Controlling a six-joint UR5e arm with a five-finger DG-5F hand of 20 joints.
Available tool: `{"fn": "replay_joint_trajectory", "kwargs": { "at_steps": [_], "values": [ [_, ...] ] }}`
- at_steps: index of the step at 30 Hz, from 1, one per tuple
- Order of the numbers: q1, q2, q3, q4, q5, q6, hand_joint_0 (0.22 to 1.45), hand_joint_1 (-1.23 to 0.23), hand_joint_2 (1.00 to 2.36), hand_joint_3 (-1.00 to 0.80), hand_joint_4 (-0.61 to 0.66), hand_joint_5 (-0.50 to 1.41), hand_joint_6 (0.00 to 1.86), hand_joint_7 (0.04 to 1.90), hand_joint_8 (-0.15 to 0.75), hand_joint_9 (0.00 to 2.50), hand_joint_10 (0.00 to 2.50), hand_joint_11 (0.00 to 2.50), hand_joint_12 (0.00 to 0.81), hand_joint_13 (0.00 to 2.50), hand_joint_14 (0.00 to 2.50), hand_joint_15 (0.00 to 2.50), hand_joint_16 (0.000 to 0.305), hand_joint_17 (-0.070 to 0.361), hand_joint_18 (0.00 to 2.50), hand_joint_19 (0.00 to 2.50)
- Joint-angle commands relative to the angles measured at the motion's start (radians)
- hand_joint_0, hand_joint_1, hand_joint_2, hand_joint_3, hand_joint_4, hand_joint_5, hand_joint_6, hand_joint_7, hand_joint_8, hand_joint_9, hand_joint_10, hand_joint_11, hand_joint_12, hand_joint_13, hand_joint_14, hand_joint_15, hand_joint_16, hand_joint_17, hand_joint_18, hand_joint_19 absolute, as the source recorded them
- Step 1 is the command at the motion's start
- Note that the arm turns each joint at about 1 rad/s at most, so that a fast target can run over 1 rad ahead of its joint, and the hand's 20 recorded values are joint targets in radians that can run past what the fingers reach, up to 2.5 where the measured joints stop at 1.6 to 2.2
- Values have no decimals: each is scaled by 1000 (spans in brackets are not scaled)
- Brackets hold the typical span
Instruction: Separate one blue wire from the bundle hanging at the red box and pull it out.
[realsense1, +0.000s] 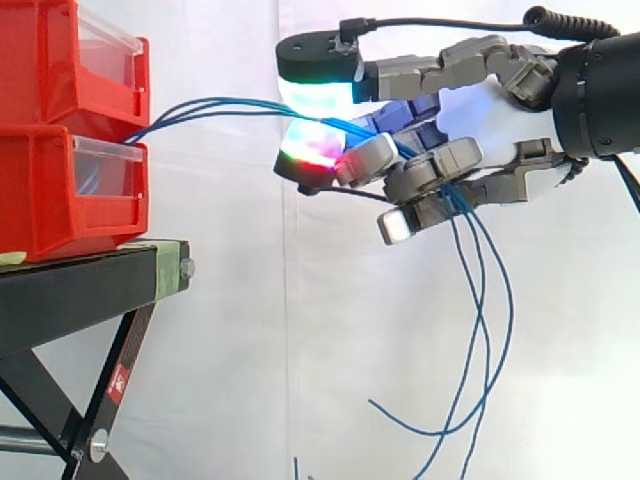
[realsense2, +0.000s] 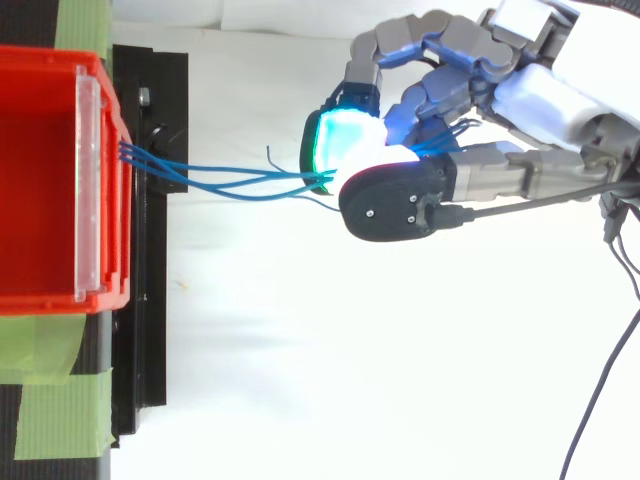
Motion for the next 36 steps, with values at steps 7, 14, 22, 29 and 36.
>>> {"fn": "replay_joint_trajectory", "kwargs": {
  "at_steps": [7,14,22,29,36],
  "values": [
    [0,0,0,-1,0,2,456,-575,1000,-500,276,-241,836,1135,380,803,654,1804,404,945,2175,1151,62,140,830,1175],
    [0,0,0,1,0,1,514,-705,1001,-488,257,-246,829,1204,346,786,519,1903,379,929,2076,1218,57,127,785,1194],
    [0,0,0,-1,0,2,602,-872,1005,-453,242,-275,854,1168,324,672,512,1898,355,893,1964,1304,53,119,742,1212],
    [0,0,0,1,0,1,643,-782,1018,-300,227,-266,865,1133,322,699,581,1839,346,919,1978,1261,51,115,754,1215],
    [0,0,0,1,0,-1,622,-727,1012,-367,221,-261,866,1130,323,718,567,1856,356,924,2001,1270,50,114,756,1237]
  ]
}}
